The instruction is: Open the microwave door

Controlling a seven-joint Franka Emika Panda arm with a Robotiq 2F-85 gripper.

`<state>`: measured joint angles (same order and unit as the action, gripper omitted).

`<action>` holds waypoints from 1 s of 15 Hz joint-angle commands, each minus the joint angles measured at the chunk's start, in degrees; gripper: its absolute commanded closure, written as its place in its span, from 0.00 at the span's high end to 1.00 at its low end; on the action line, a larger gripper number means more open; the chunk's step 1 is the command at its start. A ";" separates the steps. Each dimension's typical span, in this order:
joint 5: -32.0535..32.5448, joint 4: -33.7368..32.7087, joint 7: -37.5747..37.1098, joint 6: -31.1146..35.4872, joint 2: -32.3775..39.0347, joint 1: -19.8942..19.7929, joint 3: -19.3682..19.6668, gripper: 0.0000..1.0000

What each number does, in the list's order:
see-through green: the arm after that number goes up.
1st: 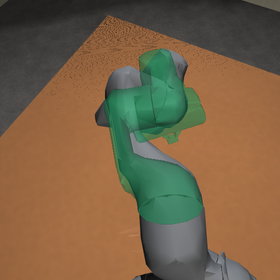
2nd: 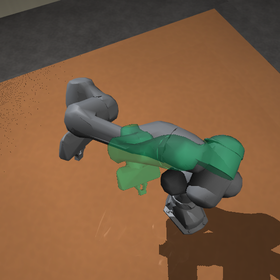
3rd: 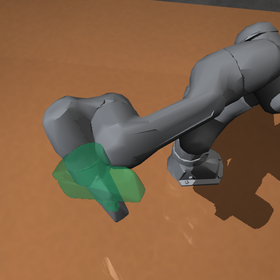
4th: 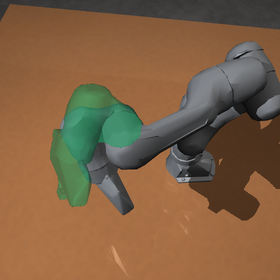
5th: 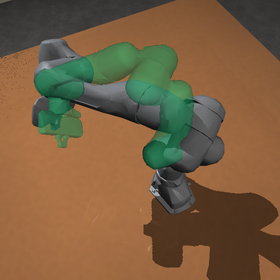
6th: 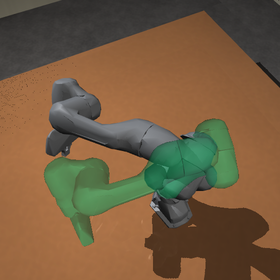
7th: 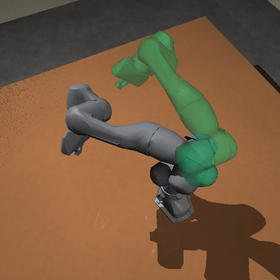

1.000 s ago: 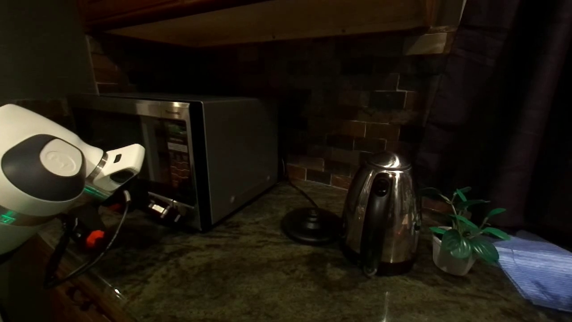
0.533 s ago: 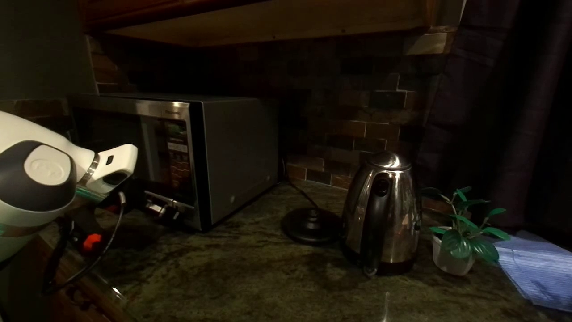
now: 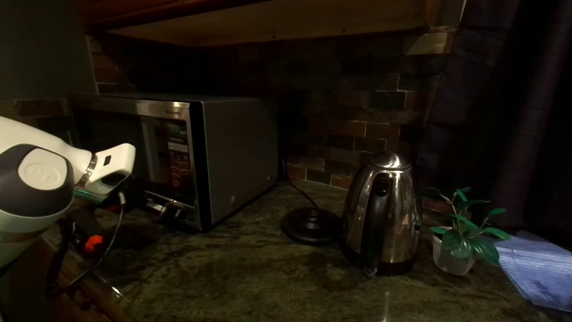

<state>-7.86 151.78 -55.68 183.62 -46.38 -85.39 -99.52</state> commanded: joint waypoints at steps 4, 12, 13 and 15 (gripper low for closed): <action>-1.76 -2.51 2.76 5.48 -5.68 -5.54 -0.21 0.00; -2.73 -3.45 5.15 15.33 -6.78 -12.92 -5.48 0.00; -2.96 -3.53 5.29 16.32 -6.81 -13.59 -6.00 0.00; -3.65 -3.98 5.33 18.30 -7.57 -15.34 -7.26 0.00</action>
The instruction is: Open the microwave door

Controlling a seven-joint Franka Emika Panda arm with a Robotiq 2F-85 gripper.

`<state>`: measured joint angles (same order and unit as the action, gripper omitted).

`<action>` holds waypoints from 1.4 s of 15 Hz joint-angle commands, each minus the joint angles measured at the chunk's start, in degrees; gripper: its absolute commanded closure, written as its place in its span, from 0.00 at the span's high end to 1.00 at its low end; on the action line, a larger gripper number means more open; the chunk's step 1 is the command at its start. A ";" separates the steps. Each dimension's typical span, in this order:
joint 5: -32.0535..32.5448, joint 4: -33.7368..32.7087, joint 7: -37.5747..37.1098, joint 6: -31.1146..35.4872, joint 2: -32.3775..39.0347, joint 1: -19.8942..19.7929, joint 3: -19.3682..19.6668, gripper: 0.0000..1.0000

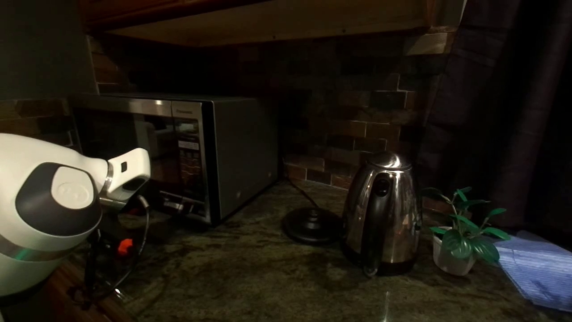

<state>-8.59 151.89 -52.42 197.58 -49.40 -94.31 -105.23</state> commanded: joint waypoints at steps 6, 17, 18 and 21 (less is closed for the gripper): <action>-5.62 -4.84 1.85 9.24 -6.74 -9.46 -3.62 0.00; -5.66 -5.04 3.22 7.80 -5.49 -11.43 -6.17 0.00; -4.84 -3.94 4.26 6.80 -3.53 -10.11 -5.58 0.00; -4.12 -1.20 7.75 2.60 0.18 -5.51 -2.99 0.00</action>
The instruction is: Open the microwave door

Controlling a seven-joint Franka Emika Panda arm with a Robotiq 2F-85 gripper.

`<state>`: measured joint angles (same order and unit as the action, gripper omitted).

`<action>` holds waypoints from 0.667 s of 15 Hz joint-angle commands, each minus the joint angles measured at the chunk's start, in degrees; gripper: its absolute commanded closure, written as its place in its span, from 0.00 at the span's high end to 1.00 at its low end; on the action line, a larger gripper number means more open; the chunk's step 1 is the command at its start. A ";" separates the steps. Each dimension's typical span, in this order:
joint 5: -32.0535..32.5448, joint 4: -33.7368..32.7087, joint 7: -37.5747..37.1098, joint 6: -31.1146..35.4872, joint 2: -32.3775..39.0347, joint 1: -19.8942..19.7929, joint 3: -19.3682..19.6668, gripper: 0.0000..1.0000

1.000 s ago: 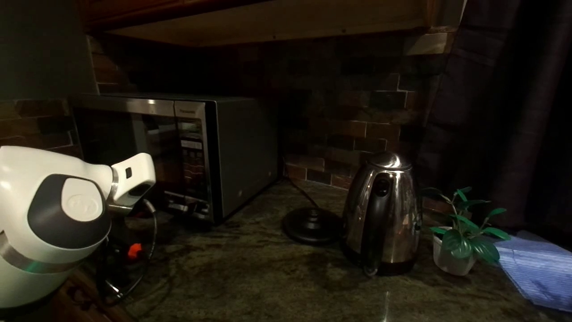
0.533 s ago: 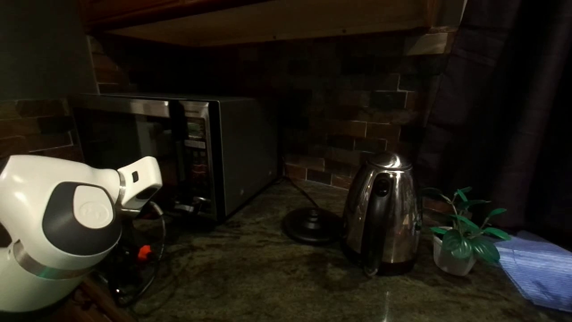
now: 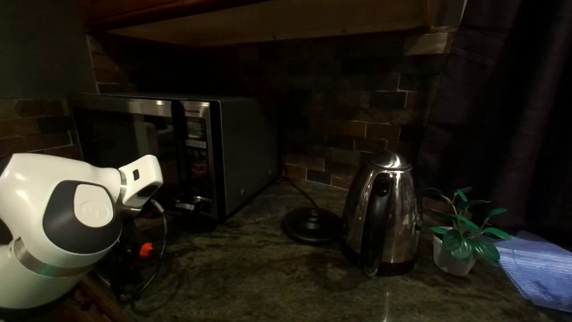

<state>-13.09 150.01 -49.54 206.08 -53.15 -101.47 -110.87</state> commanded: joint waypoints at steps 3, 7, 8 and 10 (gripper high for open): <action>0.47 3.14 9.56 -15.78 7.60 7.83 7.34 0.00; 1.43 6.90 17.51 -26.05 16.21 19.48 16.07 0.00; 1.21 8.18 19.40 -28.51 17.88 23.81 19.31 0.00; 0.46 9.66 21.90 -34.00 19.64 32.36 26.32 0.00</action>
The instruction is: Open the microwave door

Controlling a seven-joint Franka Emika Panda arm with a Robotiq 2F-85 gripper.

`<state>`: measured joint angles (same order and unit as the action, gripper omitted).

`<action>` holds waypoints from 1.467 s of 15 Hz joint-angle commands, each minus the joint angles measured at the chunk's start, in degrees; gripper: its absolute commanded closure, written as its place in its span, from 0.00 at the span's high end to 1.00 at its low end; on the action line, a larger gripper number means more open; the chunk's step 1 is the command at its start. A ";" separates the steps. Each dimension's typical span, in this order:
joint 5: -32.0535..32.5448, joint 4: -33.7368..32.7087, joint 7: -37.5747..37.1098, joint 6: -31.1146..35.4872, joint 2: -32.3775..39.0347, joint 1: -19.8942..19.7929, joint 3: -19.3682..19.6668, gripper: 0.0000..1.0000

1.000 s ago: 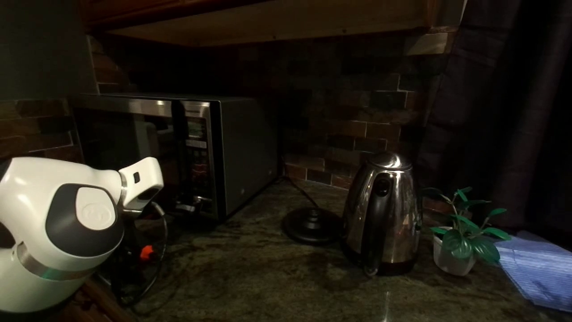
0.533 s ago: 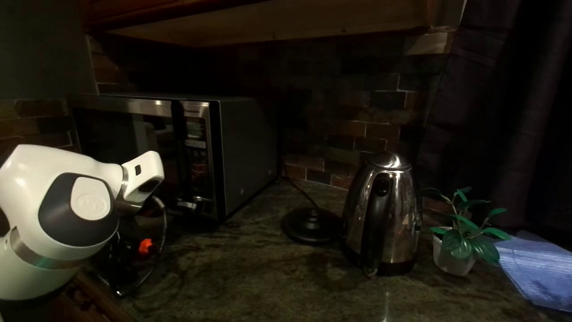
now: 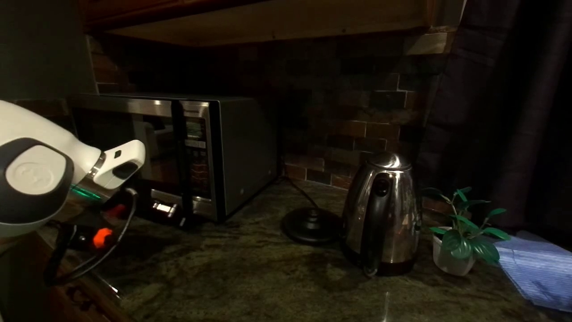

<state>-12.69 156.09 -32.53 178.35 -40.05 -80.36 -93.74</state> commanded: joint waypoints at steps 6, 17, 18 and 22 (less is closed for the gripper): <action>-7.90 1.16 13.63 -25.42 6.62 37.02 34.10 0.00; -4.74 -1.73 9.90 -45.56 -5.89 70.54 72.36 0.01; -4.67 -1.69 9.84 -45.86 -6.56 70.95 72.93 0.01; -4.57 -1.39 9.68 -45.88 -6.50 70.97 72.91 0.00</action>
<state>-21.61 154.47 -19.59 131.37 -47.88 -13.56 -24.46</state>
